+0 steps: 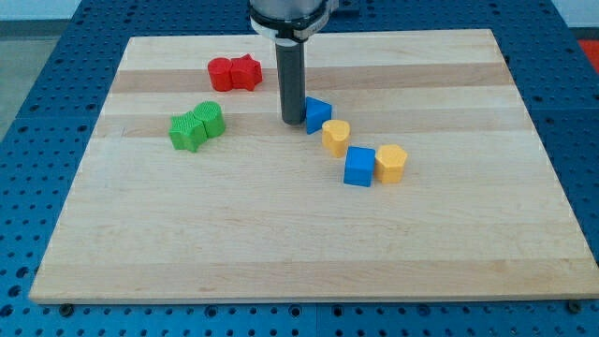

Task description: Separate the red blocks

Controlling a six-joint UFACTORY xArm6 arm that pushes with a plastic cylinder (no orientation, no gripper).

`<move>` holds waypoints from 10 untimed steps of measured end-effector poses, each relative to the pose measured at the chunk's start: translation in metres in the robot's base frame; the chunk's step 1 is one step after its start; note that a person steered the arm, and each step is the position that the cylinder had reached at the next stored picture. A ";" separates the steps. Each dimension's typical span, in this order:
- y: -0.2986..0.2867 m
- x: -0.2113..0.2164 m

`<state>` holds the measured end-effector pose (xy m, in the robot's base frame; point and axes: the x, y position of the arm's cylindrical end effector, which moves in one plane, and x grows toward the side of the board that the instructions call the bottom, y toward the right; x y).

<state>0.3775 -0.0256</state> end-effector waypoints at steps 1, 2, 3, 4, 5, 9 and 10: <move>0.000 0.000; -0.001 -0.015; -0.004 -0.041; -0.019 -0.081; -0.044 -0.126; -0.087 -0.185; -0.087 -0.172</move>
<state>0.2050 -0.1126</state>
